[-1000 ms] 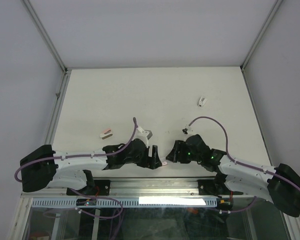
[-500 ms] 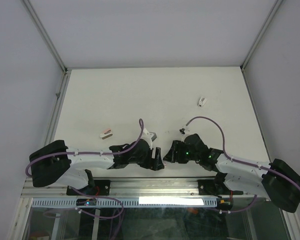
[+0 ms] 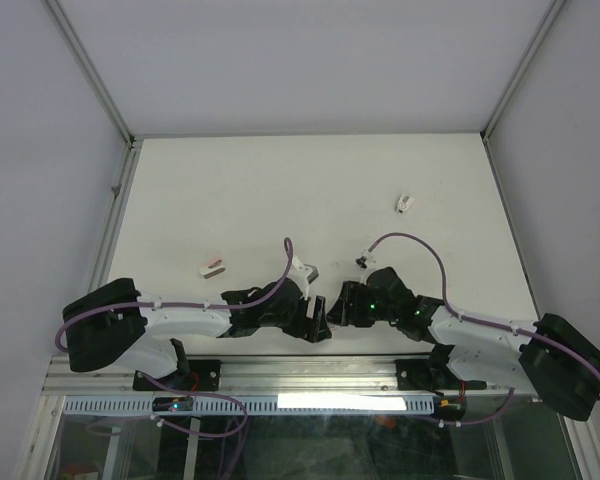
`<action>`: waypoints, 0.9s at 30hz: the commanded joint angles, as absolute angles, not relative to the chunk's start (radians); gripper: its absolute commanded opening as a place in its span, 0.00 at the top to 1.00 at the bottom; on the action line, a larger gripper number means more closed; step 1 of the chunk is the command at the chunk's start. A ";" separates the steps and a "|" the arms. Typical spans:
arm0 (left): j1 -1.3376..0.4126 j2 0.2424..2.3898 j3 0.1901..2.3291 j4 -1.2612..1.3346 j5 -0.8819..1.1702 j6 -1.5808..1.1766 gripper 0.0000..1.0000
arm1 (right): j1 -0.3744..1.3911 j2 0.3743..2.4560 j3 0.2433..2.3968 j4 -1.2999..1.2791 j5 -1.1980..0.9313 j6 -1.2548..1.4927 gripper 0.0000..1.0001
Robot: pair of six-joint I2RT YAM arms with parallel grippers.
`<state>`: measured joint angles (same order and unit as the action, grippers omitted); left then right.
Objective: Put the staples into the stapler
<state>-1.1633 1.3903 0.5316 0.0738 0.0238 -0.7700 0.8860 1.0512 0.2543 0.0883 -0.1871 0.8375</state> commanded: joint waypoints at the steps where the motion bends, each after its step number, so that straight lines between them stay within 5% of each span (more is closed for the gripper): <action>1: -1.158 1.363 0.552 0.010 -0.038 -0.692 0.21 | 0.894 1.007 0.287 0.003 -0.112 0.832 0.45; 11: -1.188 1.297 0.607 -0.014 -0.030 -0.447 0.10 | 0.883 0.867 0.349 -0.200 0.056 0.768 0.31; 19: -1.265 1.411 0.655 0.048 -0.218 -0.231 0.12 | 0.844 0.841 0.318 -0.176 0.017 0.769 0.29; 27: -1.266 1.478 0.623 0.176 -0.200 -0.134 0.12 | 0.795 0.793 0.290 -0.176 -0.020 0.768 0.29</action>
<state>-1.2633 1.4448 0.6201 0.0711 -0.1829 -0.2157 0.8135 0.8303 0.2977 -0.1963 -0.0063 0.7792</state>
